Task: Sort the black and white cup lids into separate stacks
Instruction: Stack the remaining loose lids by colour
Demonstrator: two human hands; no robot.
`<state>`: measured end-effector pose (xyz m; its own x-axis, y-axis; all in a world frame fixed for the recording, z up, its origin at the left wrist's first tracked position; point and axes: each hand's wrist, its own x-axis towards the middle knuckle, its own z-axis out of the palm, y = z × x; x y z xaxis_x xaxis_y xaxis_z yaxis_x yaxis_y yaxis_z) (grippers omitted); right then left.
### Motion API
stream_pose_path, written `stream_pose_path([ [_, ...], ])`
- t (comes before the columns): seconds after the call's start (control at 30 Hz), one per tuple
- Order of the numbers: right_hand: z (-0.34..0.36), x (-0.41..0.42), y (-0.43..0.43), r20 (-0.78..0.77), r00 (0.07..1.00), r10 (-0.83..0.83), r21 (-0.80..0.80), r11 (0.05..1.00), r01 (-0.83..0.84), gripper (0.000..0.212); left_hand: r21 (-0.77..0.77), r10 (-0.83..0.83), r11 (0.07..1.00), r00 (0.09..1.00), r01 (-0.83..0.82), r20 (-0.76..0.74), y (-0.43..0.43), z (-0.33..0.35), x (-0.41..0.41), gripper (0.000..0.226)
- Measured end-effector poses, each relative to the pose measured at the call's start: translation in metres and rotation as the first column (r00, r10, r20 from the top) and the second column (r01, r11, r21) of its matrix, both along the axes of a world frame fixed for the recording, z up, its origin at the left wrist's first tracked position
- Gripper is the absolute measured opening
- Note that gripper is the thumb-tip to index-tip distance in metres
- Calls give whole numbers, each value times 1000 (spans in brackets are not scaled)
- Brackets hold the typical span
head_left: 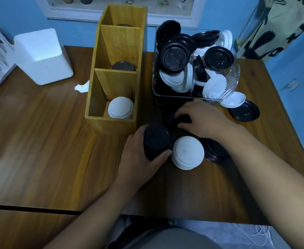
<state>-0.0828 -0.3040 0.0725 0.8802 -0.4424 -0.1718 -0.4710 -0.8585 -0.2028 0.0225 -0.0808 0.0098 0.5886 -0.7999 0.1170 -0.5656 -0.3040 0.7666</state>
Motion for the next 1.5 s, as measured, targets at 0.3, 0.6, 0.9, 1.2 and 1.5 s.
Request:
stream_pose_path([
  [0.3, -6, 5, -2, 24, 999, 28, -1, 1000, -28, 19, -2, -15, 1000, 1000, 15, 0, 0, 2, 1, 88],
  [0.6, 26, -103, 70, 389, 440, -809, 852, 498, 161, 19, -18, -9, 1000, 1000, 8, -27, 0, 0, 3, 88],
  [0.9, -26, -170, 120, -8, 282, -959, 915, 107, 390, 24, 13, -23, 1000, 998, 24, -56, -1, 0, 1, 90],
  [1.2, -24, -170, 140, 126, 602, -789, 134, 615, 777, 64, 11, 12, 1000, 1000, -11, -19, -2, -1, -2, 87],
  [1.5, -33, -172, 144, 99, 819, -565, 218, 815, 536, 85, 9, -5, 1000, 1000, 5, -11, 0, 1, -3, 89],
])
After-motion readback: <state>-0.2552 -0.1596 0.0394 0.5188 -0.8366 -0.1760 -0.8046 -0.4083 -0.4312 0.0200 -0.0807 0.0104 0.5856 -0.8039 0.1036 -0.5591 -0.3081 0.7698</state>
